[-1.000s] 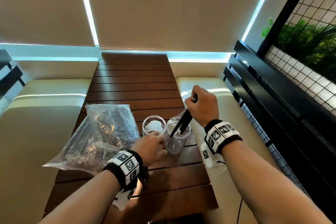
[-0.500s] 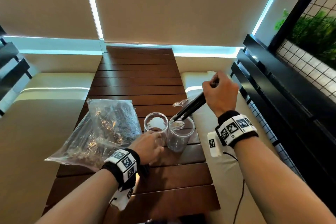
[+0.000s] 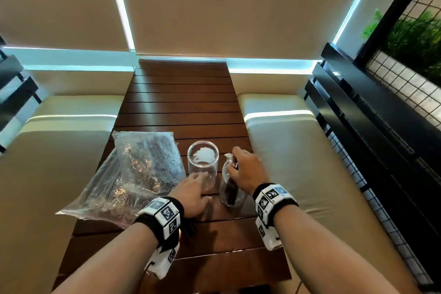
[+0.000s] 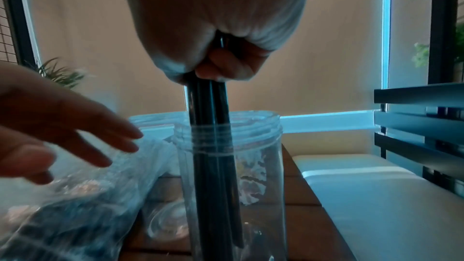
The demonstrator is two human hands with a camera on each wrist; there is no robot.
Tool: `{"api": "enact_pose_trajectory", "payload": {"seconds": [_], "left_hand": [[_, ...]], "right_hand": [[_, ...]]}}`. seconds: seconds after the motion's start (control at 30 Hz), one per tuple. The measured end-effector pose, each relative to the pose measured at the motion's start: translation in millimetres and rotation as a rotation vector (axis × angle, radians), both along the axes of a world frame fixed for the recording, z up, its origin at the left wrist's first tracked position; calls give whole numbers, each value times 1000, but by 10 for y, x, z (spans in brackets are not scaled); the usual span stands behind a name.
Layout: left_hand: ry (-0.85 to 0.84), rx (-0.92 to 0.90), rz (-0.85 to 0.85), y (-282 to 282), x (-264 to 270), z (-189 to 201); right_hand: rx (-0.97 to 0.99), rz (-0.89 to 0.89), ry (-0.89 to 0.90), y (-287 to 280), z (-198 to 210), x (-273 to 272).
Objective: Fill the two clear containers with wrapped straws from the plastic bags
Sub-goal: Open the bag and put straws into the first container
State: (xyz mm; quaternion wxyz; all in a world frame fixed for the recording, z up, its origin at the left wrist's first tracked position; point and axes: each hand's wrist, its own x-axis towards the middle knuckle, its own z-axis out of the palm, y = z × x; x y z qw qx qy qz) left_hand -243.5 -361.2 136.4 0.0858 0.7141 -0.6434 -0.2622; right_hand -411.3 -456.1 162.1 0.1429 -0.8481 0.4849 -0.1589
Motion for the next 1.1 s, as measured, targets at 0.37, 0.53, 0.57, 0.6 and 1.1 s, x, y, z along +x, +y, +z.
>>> {"api": "enact_pose_trajectory", "payload": {"seconds": [0.37,0.53,0.57,0.6,1.1], "left_hand": [[93,32,-32,113,-3,20],[97,112,136,91,-94,5],[131,110,184,67,-109,-23],[191,138,239,44,-117,-44],[-1,-120,338,201,340,94]], "right_hand": [[77,206,-120,354,-229,176],[34,160,-71,363,-150,152],[6,140,-16,381,-125,146],[-26,121,54,403,-103,138],[-139,-59,-8,359,86,109]]}}
